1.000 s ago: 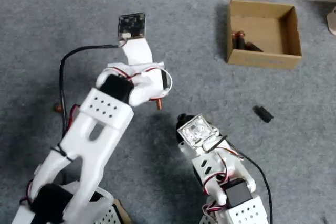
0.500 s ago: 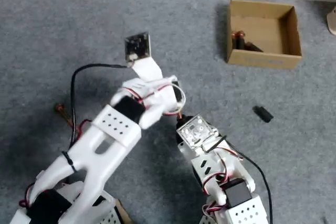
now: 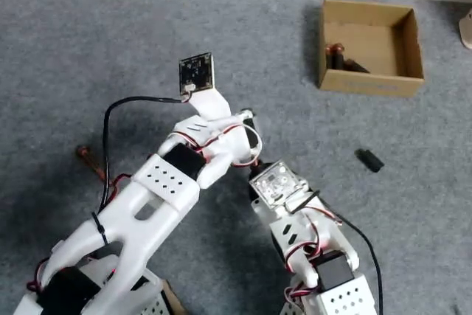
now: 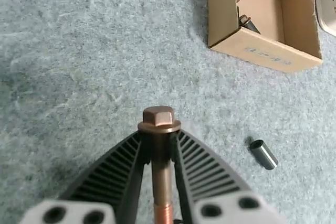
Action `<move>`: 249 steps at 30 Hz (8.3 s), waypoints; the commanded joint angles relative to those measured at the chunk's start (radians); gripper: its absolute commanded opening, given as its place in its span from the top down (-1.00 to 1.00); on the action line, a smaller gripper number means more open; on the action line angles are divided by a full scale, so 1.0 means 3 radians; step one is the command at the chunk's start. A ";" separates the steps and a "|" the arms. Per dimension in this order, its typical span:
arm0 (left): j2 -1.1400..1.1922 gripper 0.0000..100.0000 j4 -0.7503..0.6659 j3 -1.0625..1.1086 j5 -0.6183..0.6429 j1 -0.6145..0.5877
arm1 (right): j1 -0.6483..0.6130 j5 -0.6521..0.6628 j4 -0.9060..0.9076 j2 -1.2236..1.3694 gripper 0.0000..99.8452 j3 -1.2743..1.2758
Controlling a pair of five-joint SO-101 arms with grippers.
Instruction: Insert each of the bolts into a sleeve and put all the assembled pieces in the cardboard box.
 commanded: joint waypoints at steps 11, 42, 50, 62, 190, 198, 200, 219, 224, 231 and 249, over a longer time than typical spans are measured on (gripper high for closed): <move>-0.0852 0.99 0.0910 0.0161 -0.0527 0.0279 | 0.0325 -0.0266 -0.0222 -0.0054 0.99 -0.0013; -0.0872 0.98 0.0491 0.0811 -0.1038 0.0105 | 0.0560 -0.0701 -0.0499 -0.0054 0.99 -0.0621; -0.0867 0.39 0.1376 0.0304 -0.1059 0.0059 | 0.0309 -0.0634 -0.0488 -0.0054 0.99 -0.0606; -0.0872 0.27 0.1514 0.0294 -0.1033 0.0013 | 0.0315 -0.0639 -0.0488 -0.0054 0.99 -0.0586; -0.0494 0.67 0.0297 -0.0090 -0.0256 -0.0974 | 0.0258 -0.0312 -0.0074 -0.0054 0.99 0.0504; -0.0494 0.67 0.0302 -0.0084 -0.0256 -0.1010 | 0.0304 0.0041 0.0703 -0.0049 0.99 0.0499; -0.0494 0.67 0.0307 -0.0084 -0.0256 -0.1010 | 0.0442 0.0118 0.0713 -0.0049 0.99 0.0488; -0.0488 0.67 0.0435 0.0130 -0.0256 -0.1000 | 0.1077 0.0619 0.1476 -0.0049 0.59 0.0488; -0.0488 0.67 0.0430 0.0151 -0.0256 -0.1005 | 0.1071 0.0624 0.1450 -0.0049 0.44 0.0504; -0.0468 0.67 0.0430 0.0238 -0.0256 -0.1005 | 0.1071 0.0629 0.1266 -0.0049 0.44 0.0509; -0.0468 0.66 0.0440 0.0350 -0.0256 -0.1010 | 0.1353 0.0793 0.1455 0.0478 0.55 -0.0156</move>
